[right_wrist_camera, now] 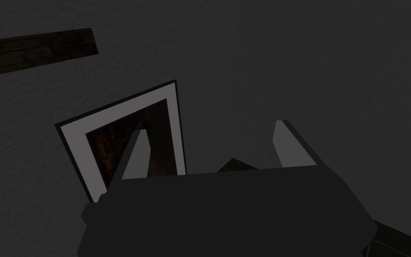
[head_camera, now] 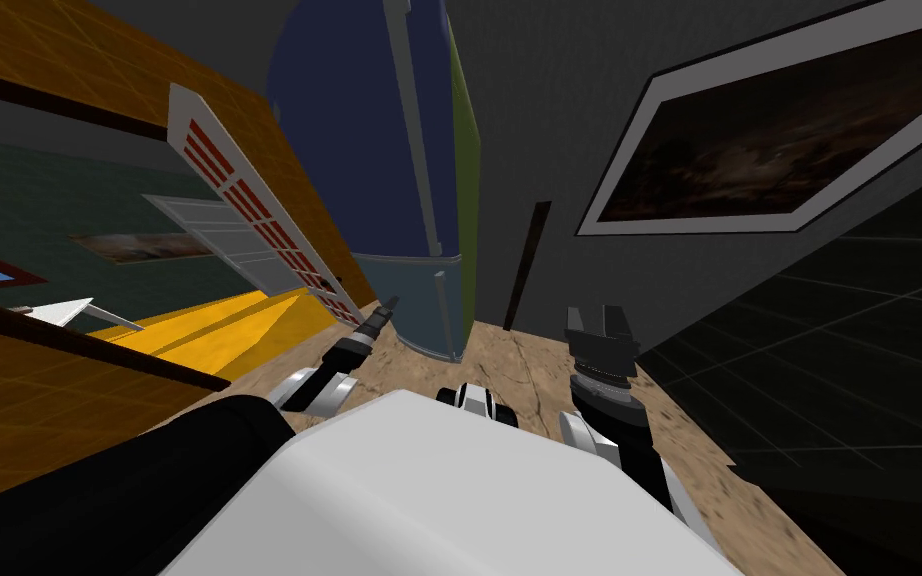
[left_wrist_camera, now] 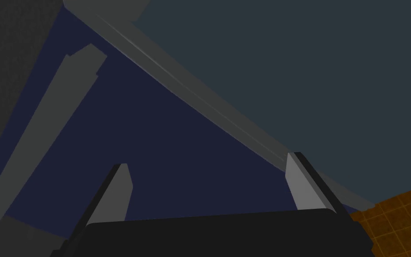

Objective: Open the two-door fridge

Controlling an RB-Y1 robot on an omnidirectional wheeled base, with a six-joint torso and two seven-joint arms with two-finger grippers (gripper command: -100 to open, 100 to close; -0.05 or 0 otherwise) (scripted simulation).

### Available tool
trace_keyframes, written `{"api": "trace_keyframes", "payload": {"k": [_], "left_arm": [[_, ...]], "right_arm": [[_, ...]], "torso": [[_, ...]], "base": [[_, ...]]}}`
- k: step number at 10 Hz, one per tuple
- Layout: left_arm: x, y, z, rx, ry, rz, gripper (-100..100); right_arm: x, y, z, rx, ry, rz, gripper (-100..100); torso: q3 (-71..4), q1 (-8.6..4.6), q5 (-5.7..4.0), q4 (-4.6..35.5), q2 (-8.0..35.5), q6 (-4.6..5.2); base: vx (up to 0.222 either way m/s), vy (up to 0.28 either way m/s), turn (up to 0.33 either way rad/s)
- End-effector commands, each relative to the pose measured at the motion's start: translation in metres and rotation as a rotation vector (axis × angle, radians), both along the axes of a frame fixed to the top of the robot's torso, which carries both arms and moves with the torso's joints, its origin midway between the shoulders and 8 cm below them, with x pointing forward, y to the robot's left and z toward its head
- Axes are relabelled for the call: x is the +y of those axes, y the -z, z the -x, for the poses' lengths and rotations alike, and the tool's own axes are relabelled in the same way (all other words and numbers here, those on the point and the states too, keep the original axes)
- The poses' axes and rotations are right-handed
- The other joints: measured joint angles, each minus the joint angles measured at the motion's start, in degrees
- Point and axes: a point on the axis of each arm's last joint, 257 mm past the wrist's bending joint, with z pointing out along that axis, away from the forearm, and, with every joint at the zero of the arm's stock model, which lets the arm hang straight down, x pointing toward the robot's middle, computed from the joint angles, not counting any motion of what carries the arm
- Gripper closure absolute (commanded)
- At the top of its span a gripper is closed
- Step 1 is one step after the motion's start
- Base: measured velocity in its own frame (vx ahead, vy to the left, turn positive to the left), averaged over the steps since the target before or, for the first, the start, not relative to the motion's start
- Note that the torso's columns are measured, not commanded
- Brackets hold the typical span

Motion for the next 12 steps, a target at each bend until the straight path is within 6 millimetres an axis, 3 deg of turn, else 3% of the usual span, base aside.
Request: {"api": "trace_keyframes", "payload": {"k": [1,7,12], "left_arm": [[0.017,0.011,0.003,0.074,-0.029,-0.058,-100],[0.048,0.022,0.009,0.217,-0.074,-0.2,-100],[0.048,0.012,0.009,0.274,-0.069,-0.303,-100]], "right_arm": [[0.0,0.0,0.0,0.0,0.0,0.0,0],[0.0,0.0,0.0,0.0,0.0,0.0,0],[0.0,0.0,0.0,0.0,0.0,0.0,0]], "torso": [[-0.03,-0.04,-0.01,-0.02,-0.06,0.0],[-0.02,-0.06,-0.02,-0.01,-0.04,0.0],[0.0,-0.04,-0.01,0.0,0.0,0.0]], "base": [[0.116,-0.062,-0.055],[0.116,-0.056,-0.053],[0.108,-0.051,-0.051]]}}
